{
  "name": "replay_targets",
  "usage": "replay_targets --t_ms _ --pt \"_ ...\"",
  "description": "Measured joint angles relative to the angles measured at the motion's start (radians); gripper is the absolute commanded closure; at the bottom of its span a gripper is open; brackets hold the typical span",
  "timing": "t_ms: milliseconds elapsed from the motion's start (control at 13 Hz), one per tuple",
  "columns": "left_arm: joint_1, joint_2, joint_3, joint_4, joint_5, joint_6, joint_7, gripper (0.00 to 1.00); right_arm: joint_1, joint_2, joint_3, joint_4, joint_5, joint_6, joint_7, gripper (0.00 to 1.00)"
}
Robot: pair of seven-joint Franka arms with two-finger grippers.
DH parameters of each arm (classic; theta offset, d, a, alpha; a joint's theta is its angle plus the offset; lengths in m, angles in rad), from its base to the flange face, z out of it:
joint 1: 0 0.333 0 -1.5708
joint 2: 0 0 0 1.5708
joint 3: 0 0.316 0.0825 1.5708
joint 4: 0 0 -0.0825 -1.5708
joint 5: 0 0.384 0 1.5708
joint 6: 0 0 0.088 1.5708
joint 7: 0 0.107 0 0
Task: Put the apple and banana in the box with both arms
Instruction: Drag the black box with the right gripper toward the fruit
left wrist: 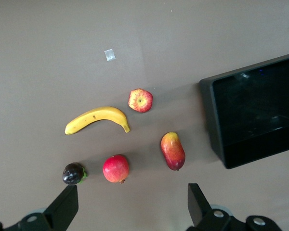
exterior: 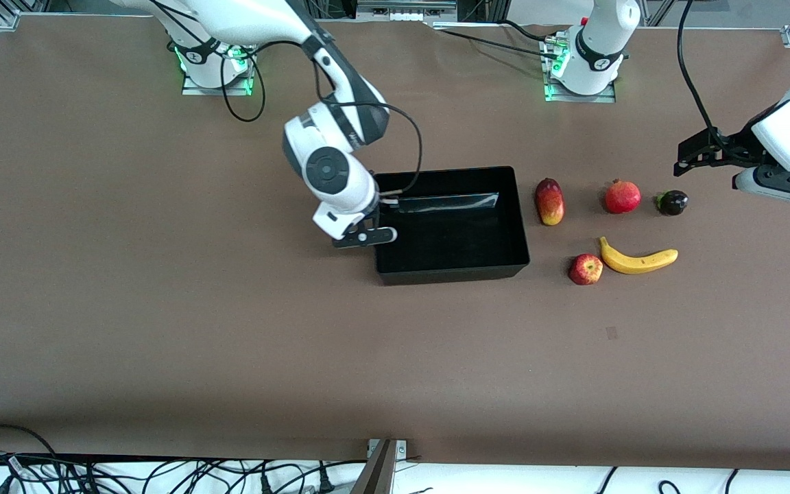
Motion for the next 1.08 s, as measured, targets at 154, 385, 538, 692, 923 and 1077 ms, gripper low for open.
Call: replay_targets --t_ms 154,385,538,692,923,1077 --pt "0.000 0.000 0.000 0.000 0.000 0.000 0.000 0.00 0.017 0.034 0.000 0.011 0.000 0.027 0.055 1.00" --pt "0.000 0.000 0.000 0.000 0.000 0.000 0.000 0.00 0.026 0.043 0.000 0.032 0.008 0.028 0.112 1.00" --pt "0.000 0.000 0.000 0.000 0.000 0.000 0.000 0.00 0.029 0.043 0.005 0.045 0.010 0.027 0.141 0.78" --pt "0.000 0.000 0.000 0.000 0.000 0.000 0.000 0.00 0.033 0.043 0.006 0.051 0.013 0.026 0.145 0.00" --pt "0.000 0.000 0.000 0.000 0.000 0.000 0.000 0.00 0.033 0.029 0.005 0.079 0.013 0.025 0.136 0.00" --pt "0.000 0.000 0.000 0.000 0.000 0.000 0.000 0.00 0.030 -0.019 -0.013 0.090 0.012 -0.026 0.099 0.00"
